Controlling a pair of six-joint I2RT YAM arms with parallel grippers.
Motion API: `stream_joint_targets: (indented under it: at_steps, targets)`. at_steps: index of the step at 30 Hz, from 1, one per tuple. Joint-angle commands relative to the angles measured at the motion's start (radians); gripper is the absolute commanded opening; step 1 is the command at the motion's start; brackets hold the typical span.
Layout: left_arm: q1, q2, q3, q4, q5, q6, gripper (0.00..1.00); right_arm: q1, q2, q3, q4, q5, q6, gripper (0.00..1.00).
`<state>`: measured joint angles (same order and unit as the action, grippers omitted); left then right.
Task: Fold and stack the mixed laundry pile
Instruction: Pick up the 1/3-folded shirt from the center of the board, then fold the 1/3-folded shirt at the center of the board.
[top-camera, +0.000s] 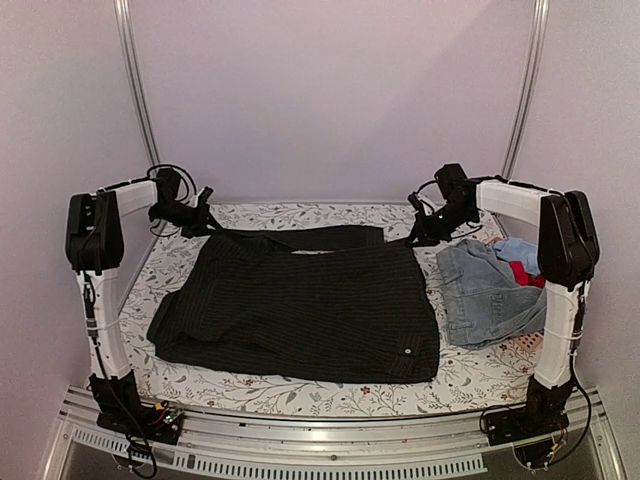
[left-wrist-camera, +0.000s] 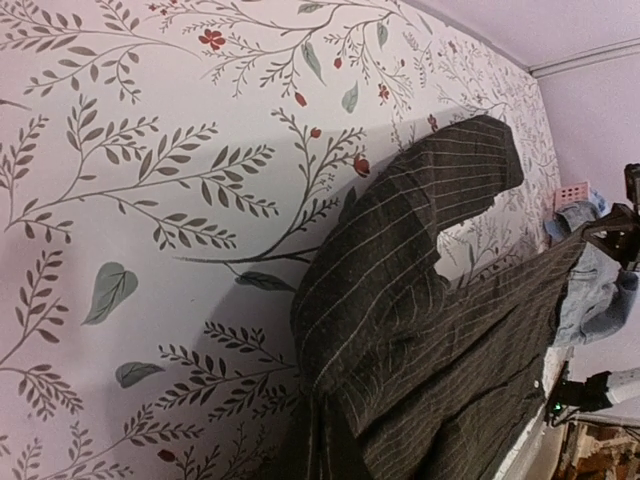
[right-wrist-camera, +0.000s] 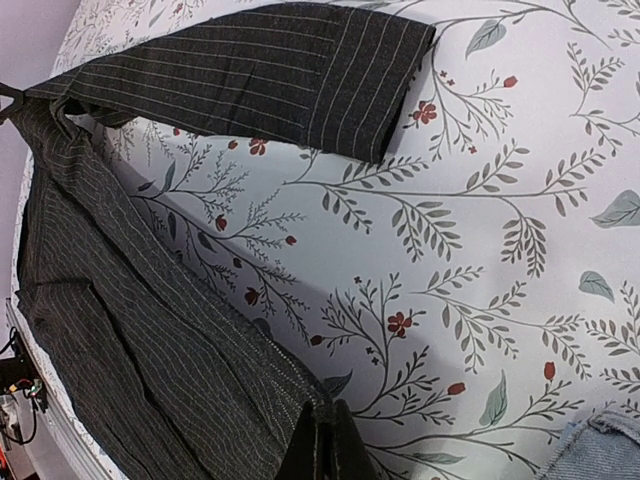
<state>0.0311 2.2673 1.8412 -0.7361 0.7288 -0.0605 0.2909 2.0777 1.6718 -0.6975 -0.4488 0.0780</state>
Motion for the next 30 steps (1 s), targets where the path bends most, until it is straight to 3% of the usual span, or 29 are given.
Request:
stream_joint_targets:
  at_steps: [1, 21, 30]
  targets:
    - [0.003, -0.099, -0.077, 0.044, 0.015, 0.008, 0.00, -0.008, -0.076, -0.088, 0.043, -0.036, -0.022, 0.00]
    - [-0.003, -0.481, -0.583, 0.066, -0.048, -0.052, 0.03, -0.007, -0.285, -0.382, 0.108, -0.117, -0.036, 0.00]
    - [-0.003, -0.516, -0.710, 0.072, -0.094, -0.081, 0.05, 0.016, -0.338, -0.492, 0.121, -0.135, -0.027, 0.00]
